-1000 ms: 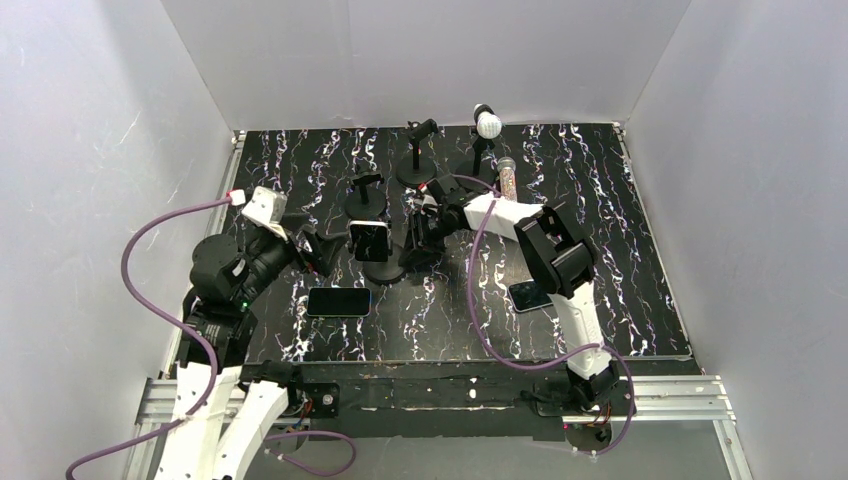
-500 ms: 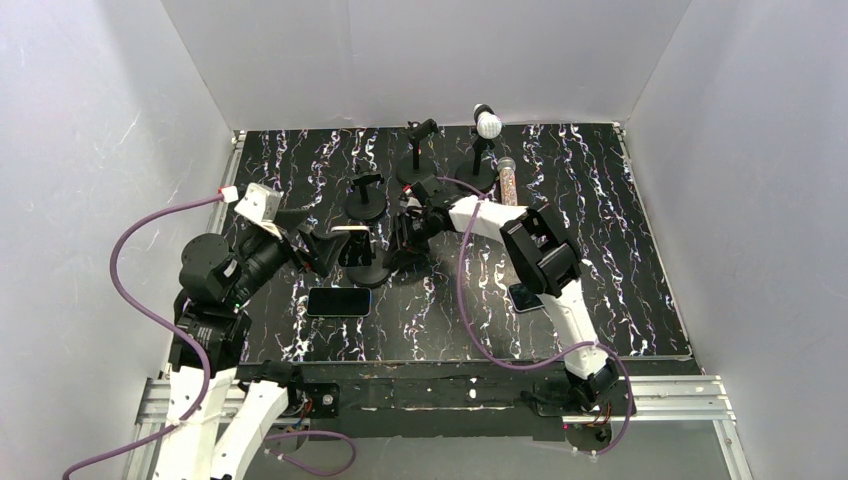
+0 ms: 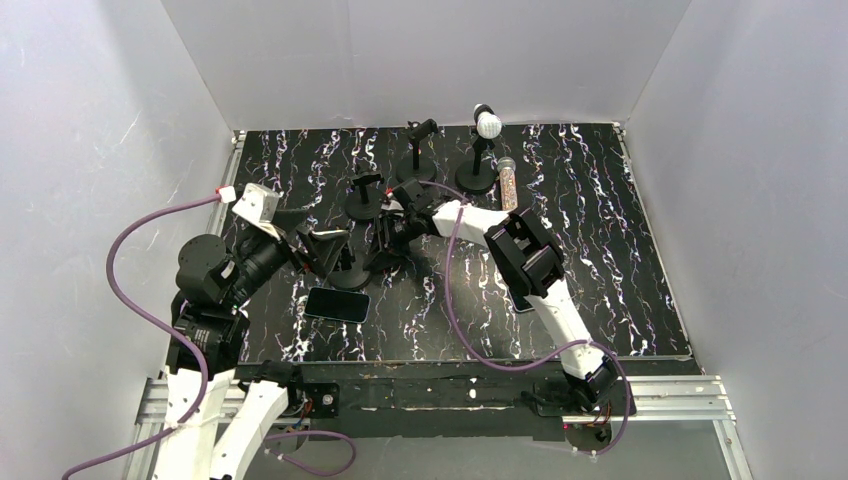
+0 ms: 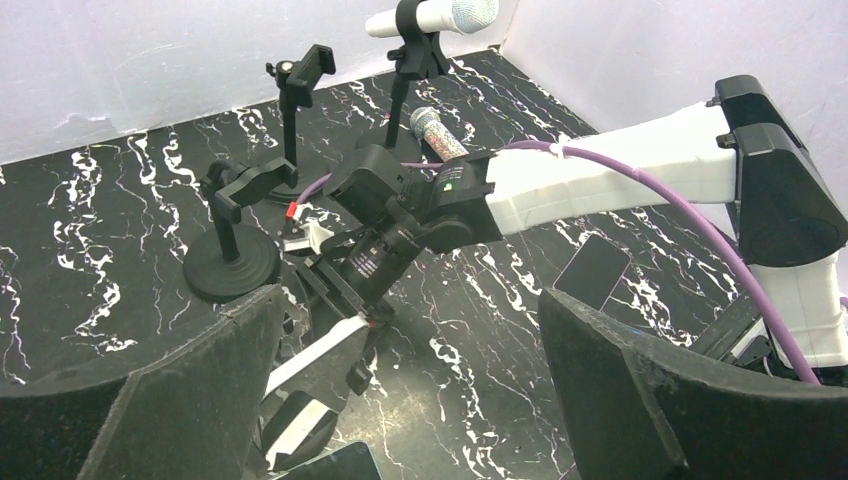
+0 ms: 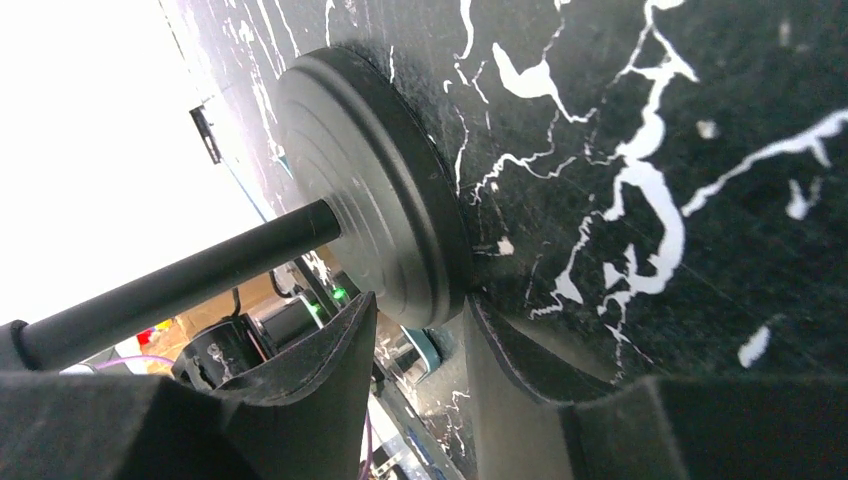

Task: Place the phone on the phone stand
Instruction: Move the phone stand with the phone to the center of the board.

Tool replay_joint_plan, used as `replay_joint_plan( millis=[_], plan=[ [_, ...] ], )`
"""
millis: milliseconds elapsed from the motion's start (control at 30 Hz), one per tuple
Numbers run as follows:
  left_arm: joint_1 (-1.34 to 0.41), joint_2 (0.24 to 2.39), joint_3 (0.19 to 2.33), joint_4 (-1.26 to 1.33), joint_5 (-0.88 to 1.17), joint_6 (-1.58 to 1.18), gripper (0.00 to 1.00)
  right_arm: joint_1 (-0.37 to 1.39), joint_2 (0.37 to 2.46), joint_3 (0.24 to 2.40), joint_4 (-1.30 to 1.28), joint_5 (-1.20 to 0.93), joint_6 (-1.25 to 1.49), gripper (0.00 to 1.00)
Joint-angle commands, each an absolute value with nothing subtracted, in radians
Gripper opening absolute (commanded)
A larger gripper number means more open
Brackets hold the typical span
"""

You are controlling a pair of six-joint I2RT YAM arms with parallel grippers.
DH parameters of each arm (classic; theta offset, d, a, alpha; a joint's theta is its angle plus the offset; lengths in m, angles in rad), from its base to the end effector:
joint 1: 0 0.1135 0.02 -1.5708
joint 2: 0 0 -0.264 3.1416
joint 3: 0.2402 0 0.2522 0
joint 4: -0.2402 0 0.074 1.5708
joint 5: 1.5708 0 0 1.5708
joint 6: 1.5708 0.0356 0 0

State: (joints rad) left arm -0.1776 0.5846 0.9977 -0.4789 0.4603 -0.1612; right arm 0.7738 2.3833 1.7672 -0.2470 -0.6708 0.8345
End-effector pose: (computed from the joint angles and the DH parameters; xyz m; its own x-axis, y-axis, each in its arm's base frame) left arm 0.1013 -0.0343 0.4055 -0.1593 -0.1175 -0.9802 0.5765 0.7950 -0.1890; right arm 0.3511 0.3740 0.1250 -0.9848 -0.1507 -0.0866 -0.1590 0.5801 0.7989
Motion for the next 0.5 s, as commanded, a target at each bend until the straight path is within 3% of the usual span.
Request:
replay_joint_plan(
  millis=[0,467],
  plan=[
    [-0.17,0.576,1.033,-0.5,0.471,-0.165,0.99,0.81,2.423,1.821,-0.201,-0.714,0.879,0.45],
    [-0.17,0.569,1.037,-0.509,0.465,-0.167,0.99,0.871,2.525,1.97,-0.155,-0.73,0.977,0.45]
  ],
)
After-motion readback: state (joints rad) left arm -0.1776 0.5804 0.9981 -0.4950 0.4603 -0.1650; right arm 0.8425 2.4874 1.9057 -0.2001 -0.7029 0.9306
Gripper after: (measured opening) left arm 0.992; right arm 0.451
